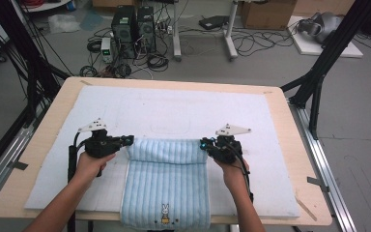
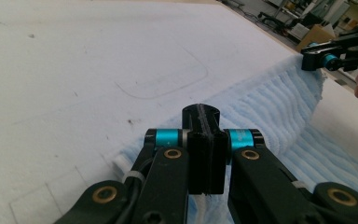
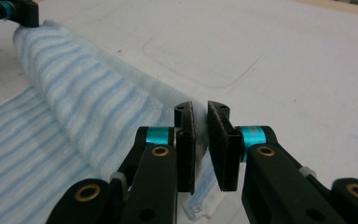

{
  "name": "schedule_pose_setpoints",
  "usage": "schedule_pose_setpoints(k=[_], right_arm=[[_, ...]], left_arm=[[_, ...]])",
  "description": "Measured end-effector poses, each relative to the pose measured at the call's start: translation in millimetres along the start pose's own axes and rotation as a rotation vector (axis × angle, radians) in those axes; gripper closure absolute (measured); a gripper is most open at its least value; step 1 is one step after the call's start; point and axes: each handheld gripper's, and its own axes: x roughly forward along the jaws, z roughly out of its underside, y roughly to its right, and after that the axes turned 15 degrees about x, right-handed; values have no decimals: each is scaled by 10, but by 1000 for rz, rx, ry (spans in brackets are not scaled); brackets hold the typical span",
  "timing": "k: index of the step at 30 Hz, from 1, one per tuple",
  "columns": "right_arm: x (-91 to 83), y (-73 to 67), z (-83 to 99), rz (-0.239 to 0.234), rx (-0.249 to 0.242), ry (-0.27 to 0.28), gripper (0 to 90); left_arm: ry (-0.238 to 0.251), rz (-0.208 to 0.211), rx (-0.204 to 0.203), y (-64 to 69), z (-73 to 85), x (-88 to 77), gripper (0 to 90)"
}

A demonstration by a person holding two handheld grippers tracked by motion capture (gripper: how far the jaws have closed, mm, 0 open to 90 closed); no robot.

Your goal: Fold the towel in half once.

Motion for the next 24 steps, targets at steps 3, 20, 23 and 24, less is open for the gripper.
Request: schedule_pose_setpoints(k=[3, 20, 23, 24], right_arm=[[-60, -9, 99, -4, -4, -10, 814], [-412, -158, 503, -82, -34, -71, 725], [-479, -121, 447, -63, 16, 11, 641], [-496, -91, 415, -57, 40, 48, 643]], left_arm=[[-27, 20, 3, 80, 71, -37, 894], [-78, 110, 5, 368, 279, -253, 648], [-57, 54, -14, 274, 216, -268, 549], [-49, 36, -28, 230, 198, -264, 528]])
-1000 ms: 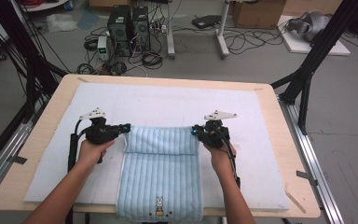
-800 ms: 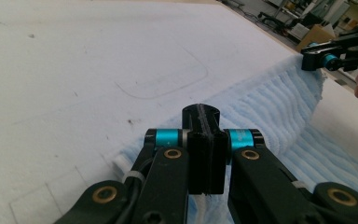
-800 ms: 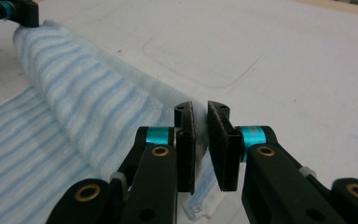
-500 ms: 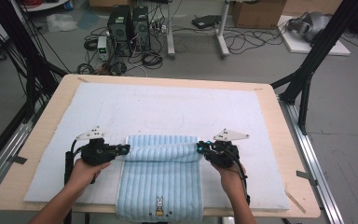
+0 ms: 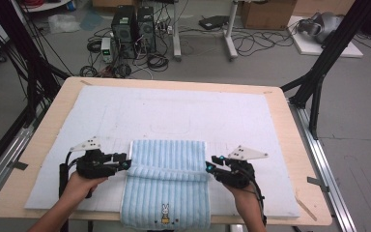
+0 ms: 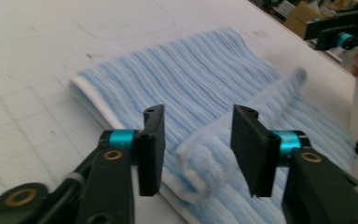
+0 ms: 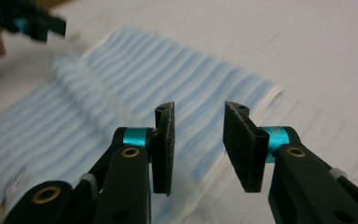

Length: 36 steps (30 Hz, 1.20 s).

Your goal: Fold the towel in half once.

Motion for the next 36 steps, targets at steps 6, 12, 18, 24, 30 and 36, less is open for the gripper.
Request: schedule_pose_setpoints(k=[6, 12, 18, 24, 30, 36], right_arm=[[304, 253, -154, 115, 51, -22, 610], [688, 313, -102, 173, 48, -163, 579], [747, 222, -103, 161, -31, -163, 871], [748, 241, -100, 202, 43, -161, 667], [810, 169, -67, 239, 11, -179, 492], [827, 101, -64, 174, 9, -210, 835]], left_arm=[[-19, -98, -96, -324, -12, 152, 497], [-145, -93, -80, -335, 63, 419, 484], [-145, -162, 36, -298, 17, 452, 859], [-163, -168, -31, -291, -9, 496, 562], [-168, -171, 39, -151, 42, 533, 483], [-184, -105, 56, -148, 36, 554, 844]])
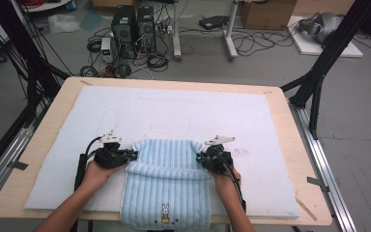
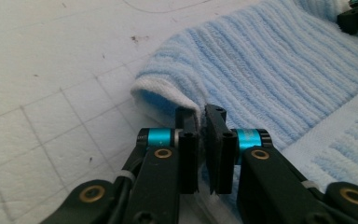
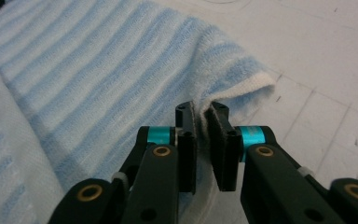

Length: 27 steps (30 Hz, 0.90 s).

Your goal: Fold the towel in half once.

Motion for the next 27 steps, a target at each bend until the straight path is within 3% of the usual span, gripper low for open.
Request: schedule_pose_setpoints(k=[2, 7, 9, 11, 16, 21, 24, 27], right_arm=[[1, 41, -13, -16, 25, 3, 838], [31, 55, -116, 36, -5, 38, 841], [53, 86, -179, 44, 5, 48, 841], [79, 122, -236, 58, 8, 55, 841], [158, 203, -381, 74, 31, 83, 841], [268, 268, -511, 120, 30, 100, 837], [318, 328, -570, 125, 54, 101, 835], [363, 357, -630, 133, 58, 100, 830]], left_arm=[[-2, -1, -11, -52, -31, 20, 848], [16, -29, -37, -190, -150, 120, 846], [50, -33, -47, -246, -188, 146, 845], [58, -28, -27, -308, -239, 188, 846], [77, -48, -34, -468, -354, 284, 845], [97, -68, -23, -564, -479, 400, 844], [135, -79, -36, -604, -484, 431, 841], [130, -98, -22, -620, -466, 468, 837]])
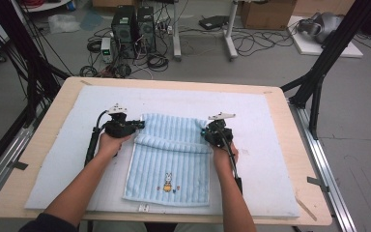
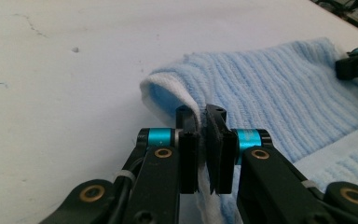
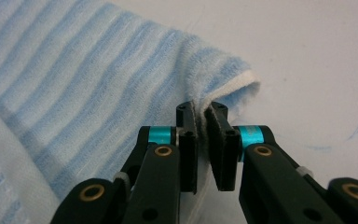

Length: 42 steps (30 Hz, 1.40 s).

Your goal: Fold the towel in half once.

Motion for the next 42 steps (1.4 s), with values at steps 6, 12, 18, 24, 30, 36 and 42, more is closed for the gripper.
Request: schedule_pose_setpoints(k=[6, 12, 18, 24, 30, 36, 42], right_arm=[[77, -28, -127, 24, -6, 5, 828], [80, 23, -122, 63, 28, 1, 607], [-153, 124, -131, -10, 68, 51, 493], [-355, 142, -42, -38, 35, 36, 395], [-482, 114, 90, -90, 21, 35, 346], [-493, 86, 222, -147, -31, 4, 468], [-403, 94, 291, -189, -52, -43, 782]], left_arm=[[-1, -22, -33, -46, 45, 44, 834], [4, -65, -95, -103, 14, -75, 561], [30, 26, -83, -42, -18, -169, 478], [16, 57, -50, 80, 8, -193, 380], [-40, 76, 38, 192, 25, -212, 464], [-72, 53, 131, 295, 81, -222, 619], [-66, 54, 155, 314, 133, -265, 860]])
